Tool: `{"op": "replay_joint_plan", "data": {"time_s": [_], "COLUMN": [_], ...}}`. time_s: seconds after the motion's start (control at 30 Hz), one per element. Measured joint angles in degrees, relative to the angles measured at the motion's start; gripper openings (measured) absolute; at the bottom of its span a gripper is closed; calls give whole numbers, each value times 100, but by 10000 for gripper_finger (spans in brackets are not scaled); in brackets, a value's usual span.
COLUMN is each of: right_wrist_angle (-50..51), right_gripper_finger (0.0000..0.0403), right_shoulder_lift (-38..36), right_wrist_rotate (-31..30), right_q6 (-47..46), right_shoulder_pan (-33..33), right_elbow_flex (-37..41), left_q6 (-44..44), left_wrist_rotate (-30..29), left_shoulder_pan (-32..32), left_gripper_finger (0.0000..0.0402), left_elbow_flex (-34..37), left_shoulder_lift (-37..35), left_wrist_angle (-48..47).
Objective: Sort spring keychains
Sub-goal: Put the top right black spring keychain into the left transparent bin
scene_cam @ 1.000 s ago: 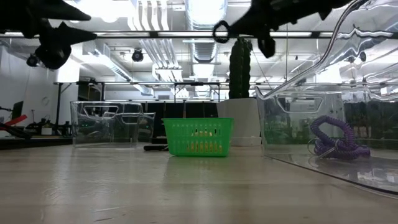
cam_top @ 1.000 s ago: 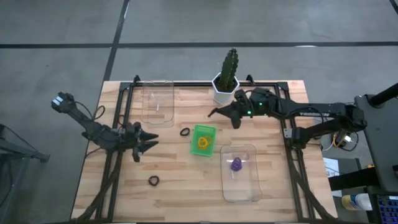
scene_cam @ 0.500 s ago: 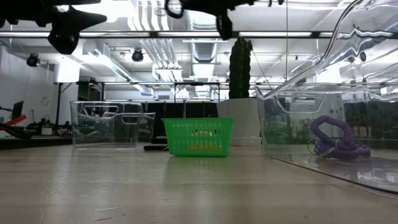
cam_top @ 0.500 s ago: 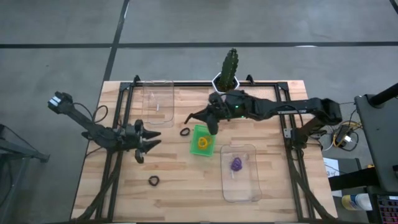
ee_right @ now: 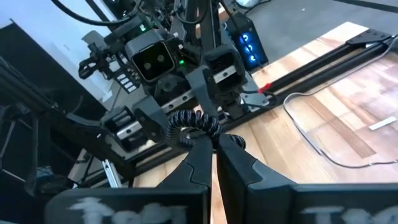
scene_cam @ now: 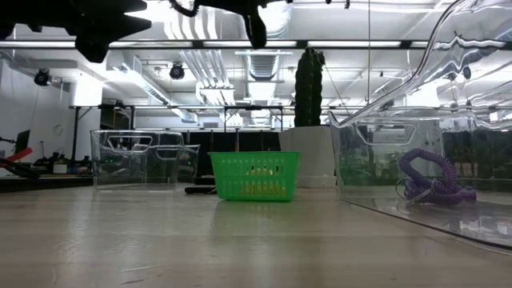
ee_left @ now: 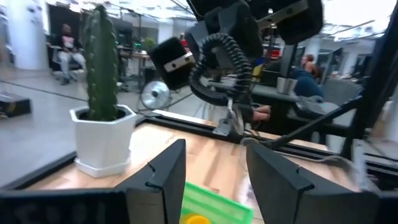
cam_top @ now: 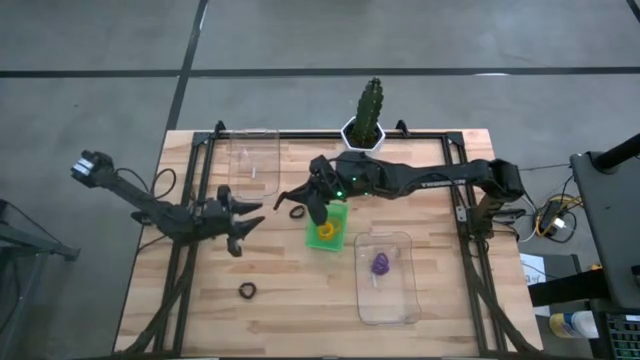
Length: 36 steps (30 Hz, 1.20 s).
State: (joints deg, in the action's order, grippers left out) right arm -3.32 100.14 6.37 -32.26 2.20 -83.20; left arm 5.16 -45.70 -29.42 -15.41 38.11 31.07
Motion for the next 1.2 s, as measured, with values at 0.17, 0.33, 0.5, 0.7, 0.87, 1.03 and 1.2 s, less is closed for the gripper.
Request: {"op": "replay_joint_plan", "data": {"time_s": [0.17,0.33,0.5,0.7,0.87,1.03,1.2], "right_wrist_angle": [11,2,5,6,6,9,31], "right_gripper_finger": [8,8,8,8,8,8,8], "right_shoulder_lift": [209,238,238,238,238,236,236], "right_wrist_rotate": [9,-41,-180,-203,-207,-205,-204], "right_q6": [-78,-100,-104,-117,-118,-116,-93], "right_shoulder_pan": [-22,-20,-20,-20,-24,-69,-104], "right_elbow_flex": [-160,-185,-185,-183,-181,-181,-179], "left_q6": [-364,-618,-674,-668,-702,-607,-478], "left_wrist_rotate": [-43,-41,-43,-43,-45,-46,-47], "left_shoulder_pan": [244,355,388,434,522,682,840], "left_gripper_finger": [161,161,161,161,161,161,161], "left_elbow_flex": [-210,-420,-496,-741,-897,-975,-1115], "left_shoulder_lift": [235,485,676,862,1074,1324,1526], "left_wrist_angle": [-2,-2,-5,-2,-8,-13,-9]}}
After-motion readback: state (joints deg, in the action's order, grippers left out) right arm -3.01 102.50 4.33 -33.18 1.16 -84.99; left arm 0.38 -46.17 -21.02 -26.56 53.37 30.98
